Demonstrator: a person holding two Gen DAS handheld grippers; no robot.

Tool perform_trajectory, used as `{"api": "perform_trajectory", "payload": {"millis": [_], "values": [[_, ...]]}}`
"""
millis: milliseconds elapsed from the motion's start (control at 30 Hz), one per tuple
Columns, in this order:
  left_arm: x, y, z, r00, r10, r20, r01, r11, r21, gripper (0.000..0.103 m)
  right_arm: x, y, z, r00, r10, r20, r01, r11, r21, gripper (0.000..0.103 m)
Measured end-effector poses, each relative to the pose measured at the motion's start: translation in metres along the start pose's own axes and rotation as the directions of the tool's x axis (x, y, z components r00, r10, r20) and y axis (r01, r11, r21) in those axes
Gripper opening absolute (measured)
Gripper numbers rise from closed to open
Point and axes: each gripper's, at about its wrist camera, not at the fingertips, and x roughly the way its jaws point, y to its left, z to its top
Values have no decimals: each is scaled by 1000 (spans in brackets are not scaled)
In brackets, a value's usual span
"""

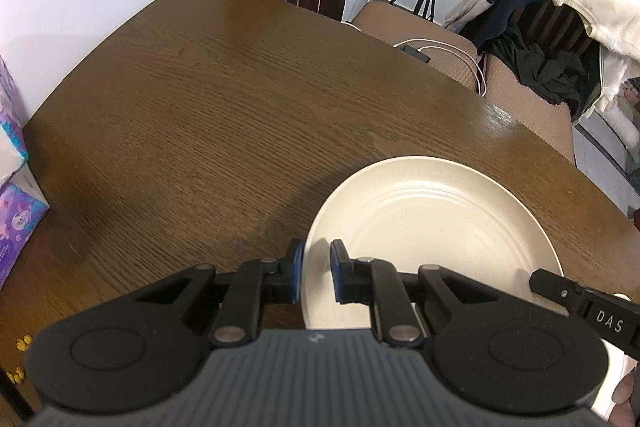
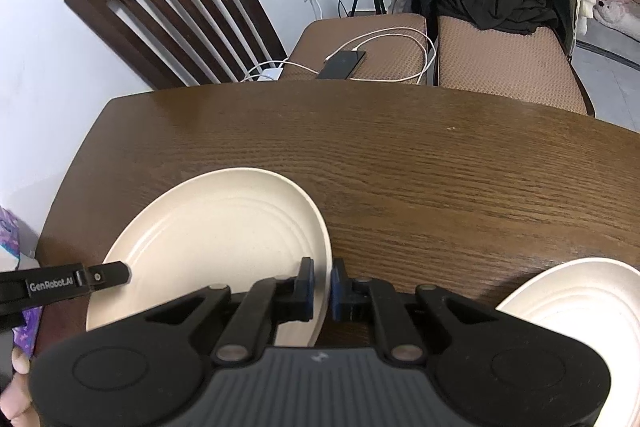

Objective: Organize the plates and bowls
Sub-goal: 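Lift the cream plate with both grippers and carry it toward the bowls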

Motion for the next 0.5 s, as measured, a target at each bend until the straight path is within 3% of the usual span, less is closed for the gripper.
{"api": "perform_trajectory", "payload": {"millis": [500], "values": [[-36, -14, -3, 998, -19, 61, 17, 999, 35, 15, -34, 3, -1, 997, -5, 80, 6, 1000, -10, 8]]}}
